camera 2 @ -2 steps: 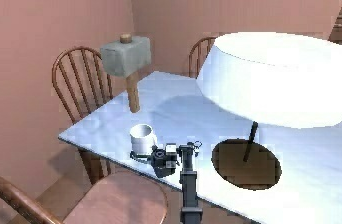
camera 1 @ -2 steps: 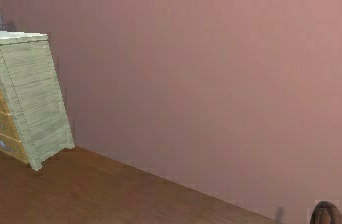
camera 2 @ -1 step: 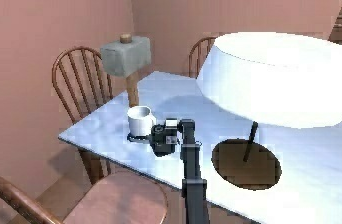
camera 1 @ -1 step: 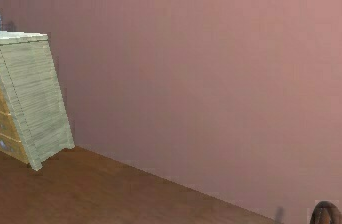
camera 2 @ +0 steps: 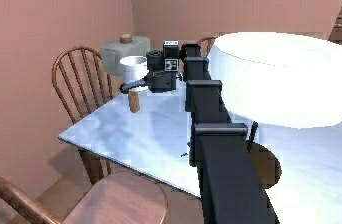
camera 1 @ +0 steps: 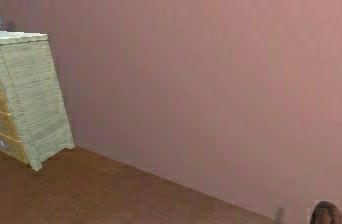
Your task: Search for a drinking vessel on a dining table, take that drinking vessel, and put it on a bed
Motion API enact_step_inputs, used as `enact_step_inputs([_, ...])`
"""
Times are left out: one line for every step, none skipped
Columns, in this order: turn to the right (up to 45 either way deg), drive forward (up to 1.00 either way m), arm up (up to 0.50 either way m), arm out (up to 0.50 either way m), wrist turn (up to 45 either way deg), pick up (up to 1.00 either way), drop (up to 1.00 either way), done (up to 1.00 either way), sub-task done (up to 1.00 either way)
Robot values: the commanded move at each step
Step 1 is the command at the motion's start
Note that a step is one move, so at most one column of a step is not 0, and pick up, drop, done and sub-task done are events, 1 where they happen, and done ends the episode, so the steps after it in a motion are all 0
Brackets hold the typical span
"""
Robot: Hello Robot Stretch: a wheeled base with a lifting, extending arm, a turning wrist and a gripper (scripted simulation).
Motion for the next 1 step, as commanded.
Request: enact_step_inputs([0.0, 0.0, 0.0, 0.0, -45.0, 0.0, 0.0, 0.0, 0.0])
